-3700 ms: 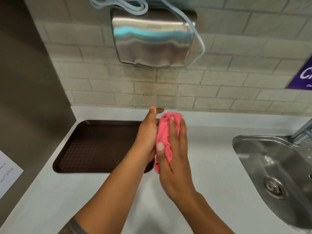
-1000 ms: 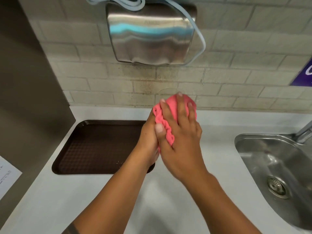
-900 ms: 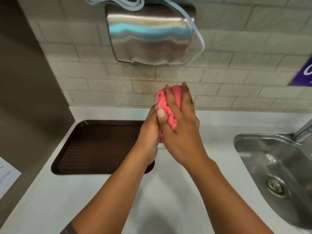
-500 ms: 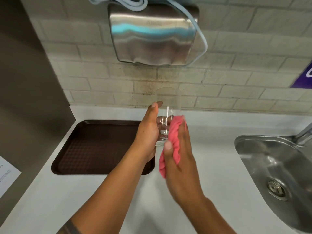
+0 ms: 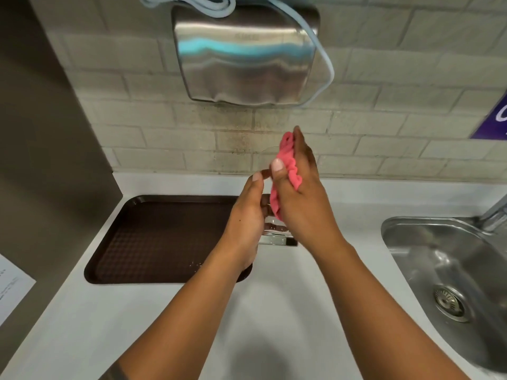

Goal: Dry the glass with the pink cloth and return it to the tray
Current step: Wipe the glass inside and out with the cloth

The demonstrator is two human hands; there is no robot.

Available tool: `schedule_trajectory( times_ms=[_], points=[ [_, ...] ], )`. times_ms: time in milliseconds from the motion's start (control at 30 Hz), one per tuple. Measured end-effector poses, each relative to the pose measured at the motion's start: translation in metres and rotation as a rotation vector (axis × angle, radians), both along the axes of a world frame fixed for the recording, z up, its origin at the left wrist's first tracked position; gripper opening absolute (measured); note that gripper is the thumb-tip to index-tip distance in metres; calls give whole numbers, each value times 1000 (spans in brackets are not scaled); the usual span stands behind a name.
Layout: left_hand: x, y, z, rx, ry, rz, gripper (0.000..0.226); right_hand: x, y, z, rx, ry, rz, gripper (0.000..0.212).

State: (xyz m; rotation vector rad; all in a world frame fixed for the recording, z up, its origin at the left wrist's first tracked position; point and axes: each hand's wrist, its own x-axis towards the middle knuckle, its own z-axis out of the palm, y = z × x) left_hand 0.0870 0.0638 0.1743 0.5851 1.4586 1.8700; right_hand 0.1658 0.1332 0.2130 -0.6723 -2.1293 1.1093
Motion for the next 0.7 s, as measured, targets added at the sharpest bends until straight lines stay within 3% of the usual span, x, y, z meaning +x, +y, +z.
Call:
schedule_trajectory(
  times_ms=[133, 200, 333, 467, 633, 700],
  points=[
    [-11, 0, 3, 20, -72, 53, 44, 17, -11, -17, -283, 32, -7, 44],
    [-16, 0, 6, 51, -93, 68, 43, 26, -22, -34, -387, 65, 20, 51],
    [-15, 2, 4, 64, -105, 66, 52, 36, -35, -53, -565, 154, 91, 44],
    [-7, 1, 3, 22, -103, 132, 50, 38, -34, -56, -463, 186, 146, 79],
    [3, 1, 8, -66, 14, 211, 34, 35, -31, -62, -294, 184, 20, 80],
    [6, -3, 13, -58, -69, 187, 28, 35, -33, -65, -203, 159, -45, 88]
  ],
)
